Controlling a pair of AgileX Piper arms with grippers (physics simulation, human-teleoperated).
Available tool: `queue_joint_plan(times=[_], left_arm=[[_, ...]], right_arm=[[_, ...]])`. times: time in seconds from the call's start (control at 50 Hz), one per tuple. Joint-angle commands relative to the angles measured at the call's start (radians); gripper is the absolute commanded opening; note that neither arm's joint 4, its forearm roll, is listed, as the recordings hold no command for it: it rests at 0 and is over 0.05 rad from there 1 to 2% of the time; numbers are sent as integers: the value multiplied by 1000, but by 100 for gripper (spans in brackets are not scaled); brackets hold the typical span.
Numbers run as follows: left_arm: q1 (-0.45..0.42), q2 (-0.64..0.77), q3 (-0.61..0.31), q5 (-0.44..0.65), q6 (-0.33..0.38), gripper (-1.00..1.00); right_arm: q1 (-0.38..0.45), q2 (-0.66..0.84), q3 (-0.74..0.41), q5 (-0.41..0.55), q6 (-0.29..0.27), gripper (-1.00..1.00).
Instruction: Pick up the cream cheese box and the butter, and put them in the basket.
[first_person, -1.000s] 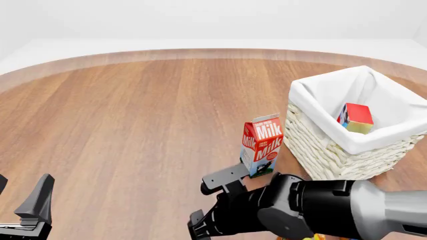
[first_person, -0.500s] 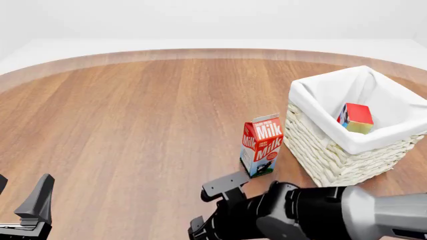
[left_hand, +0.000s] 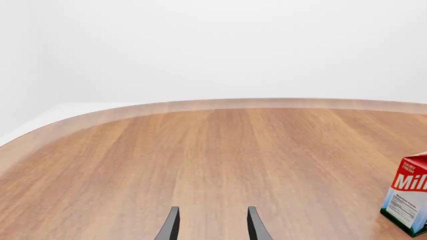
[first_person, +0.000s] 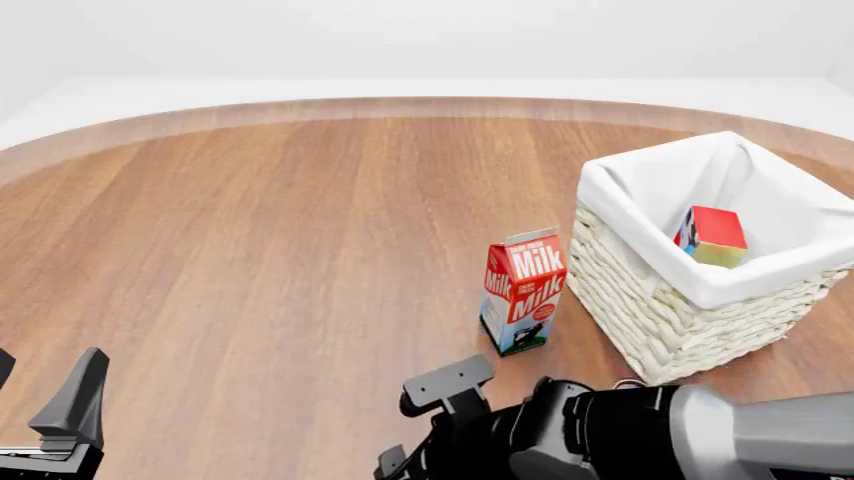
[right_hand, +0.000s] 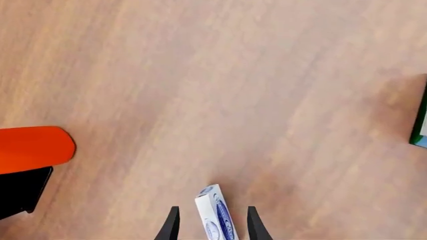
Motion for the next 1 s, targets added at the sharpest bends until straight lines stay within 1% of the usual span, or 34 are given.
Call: queue_joint_plan(times=[0.02,0.18,0.26,0.64,0.98,1.0], left_arm=[[0,0,0,0,0,100],[0,0,0,0,0,100],[0,0,0,0,0,100],[0,0,0,0,0,100],[0,0,0,0,0,100],[0,0,0,0,0,100]], right_arm=[[9,14,7,-18,8,100],[14,24,12,-32,14,100],[8,27,12,-34,8,100],[25,61,23,-72,25,100],[22,78,30,-92,19,100],[30,82,33,-98,26,100]])
